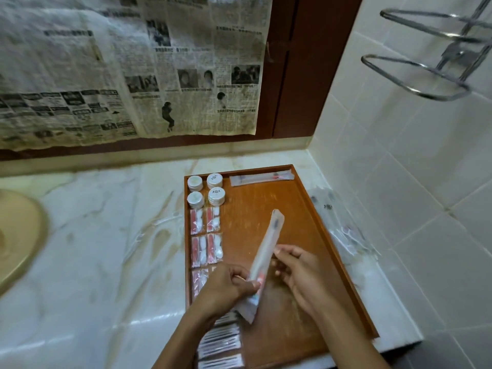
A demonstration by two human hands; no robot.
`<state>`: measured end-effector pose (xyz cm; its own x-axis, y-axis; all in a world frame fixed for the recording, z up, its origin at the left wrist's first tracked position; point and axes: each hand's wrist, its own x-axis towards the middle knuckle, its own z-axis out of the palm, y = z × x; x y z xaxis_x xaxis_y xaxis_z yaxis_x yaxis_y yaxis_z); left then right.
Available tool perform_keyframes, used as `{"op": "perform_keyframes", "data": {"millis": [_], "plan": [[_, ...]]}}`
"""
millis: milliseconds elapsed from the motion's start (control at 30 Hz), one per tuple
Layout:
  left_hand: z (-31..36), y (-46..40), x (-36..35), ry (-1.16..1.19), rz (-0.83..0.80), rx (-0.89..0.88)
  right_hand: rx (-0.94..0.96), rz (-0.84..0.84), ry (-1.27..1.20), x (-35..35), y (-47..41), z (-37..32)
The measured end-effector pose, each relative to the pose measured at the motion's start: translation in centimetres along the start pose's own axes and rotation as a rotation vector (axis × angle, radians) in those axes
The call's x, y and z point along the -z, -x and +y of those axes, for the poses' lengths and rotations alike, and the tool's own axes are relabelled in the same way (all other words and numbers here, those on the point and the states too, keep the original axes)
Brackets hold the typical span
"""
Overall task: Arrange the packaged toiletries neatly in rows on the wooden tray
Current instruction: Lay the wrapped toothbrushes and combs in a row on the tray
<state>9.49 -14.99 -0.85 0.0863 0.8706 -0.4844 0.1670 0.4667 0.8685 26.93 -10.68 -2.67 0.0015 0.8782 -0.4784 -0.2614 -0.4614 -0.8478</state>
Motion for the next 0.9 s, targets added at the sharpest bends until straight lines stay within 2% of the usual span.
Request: {"op": "perform_keyframes", "data": {"millis": [167,333,433,533,667,767,900], "plan": [[0.1,-0.4,-0.8,0.045,0.082,-0.005,0.057,-0.078,0.22,-1.5,0.3,-0.6],[0.0,-0.8,-1.3,0.082,0.017,-0.016,0.097,-0.098,0.336,-1.8,-0.5,-1.0],[0.3,-0.9,-1.1,0.262,-0.002,0.02,0.089,-0.125,0.374,-1.9,-1.2,-1.5],[0.3,-1.7,0.6,0.401,0.074,0.016,0.007,-0.255,0.363,-1.4,-1.5,-2.1],[0.4,-2.9,3.1,0.55,0.054,-0.086,-0.264,-0.491,0.246,-0.9,-1.4,-2.3],[0.9,-3.3,3.8,0.52,0.035,-0.119,-0.38,-0.563,0.213,-0.7,-1.1,-2.0],[1.2,-4.0,3.9,0.448,0.232,-0.064,-0.409,-0.623,0.158,0.7,-0.8,-2.1]]}}
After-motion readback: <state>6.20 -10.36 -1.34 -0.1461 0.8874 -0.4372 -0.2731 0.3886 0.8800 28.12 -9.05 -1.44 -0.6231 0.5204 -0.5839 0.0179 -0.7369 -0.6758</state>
